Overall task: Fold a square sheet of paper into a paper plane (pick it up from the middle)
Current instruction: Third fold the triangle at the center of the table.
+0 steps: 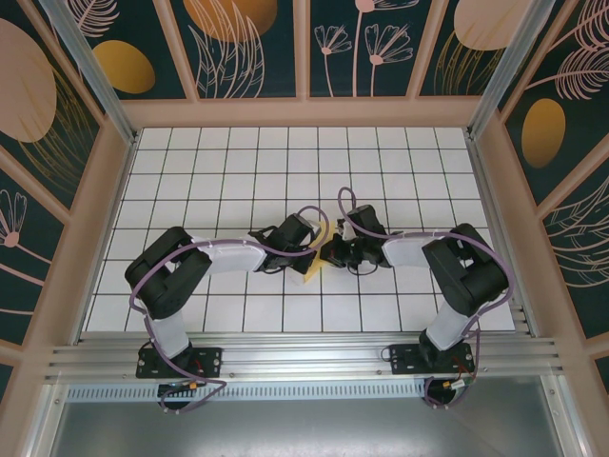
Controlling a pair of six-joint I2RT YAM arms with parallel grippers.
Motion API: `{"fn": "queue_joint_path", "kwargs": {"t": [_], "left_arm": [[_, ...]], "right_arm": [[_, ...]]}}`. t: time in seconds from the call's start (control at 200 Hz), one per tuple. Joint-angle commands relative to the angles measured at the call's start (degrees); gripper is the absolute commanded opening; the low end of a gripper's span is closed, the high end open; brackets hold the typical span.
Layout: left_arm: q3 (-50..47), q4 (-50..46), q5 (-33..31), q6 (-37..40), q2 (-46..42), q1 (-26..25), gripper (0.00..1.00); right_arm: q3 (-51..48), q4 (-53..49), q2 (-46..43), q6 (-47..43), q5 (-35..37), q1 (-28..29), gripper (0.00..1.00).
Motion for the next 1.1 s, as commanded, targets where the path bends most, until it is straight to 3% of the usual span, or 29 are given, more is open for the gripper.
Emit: {"fn": "queue_joint_path", "kwargs": {"t": [0.0,0.165,0.52,0.621,0.931,1.096], "left_arm": [[-0.37,-0.86,1.06,0.86,1.54,0.33,0.01],[-0.8,-0.41,0.82,0.77,1.56,0.29,0.01],[-0.43,-0.94,0.82,0.95,1.8,0.32,0.01],[-0.55,-1.2,0.71,1.06,1.67,0.33,0.01],[-0.65,-1.16,0.8,0.98,1.66,0.34,0.01],[-0.69,-1.46,0.45,1.23,1.92,0.35,0.01]], "right_arm": [[0.41,-2.84,2.28,-0.8,2.3,0.37,0.06],[-0.34,-5.87,3.7,-1.86,5.43,0.39,0.06],[2.52,-3.05,-2.17,-2.01,2.89,-0.5,0.08],[2.47,-1.83,-1.46,-2.48,1.55,-2.99,0.08],[2.21,-2.32,4.96,-3.93,4.41,-4.01,0.07],[2.66,-4.88,3.89,-4.25,6.19,-4.14,0.07]]}}
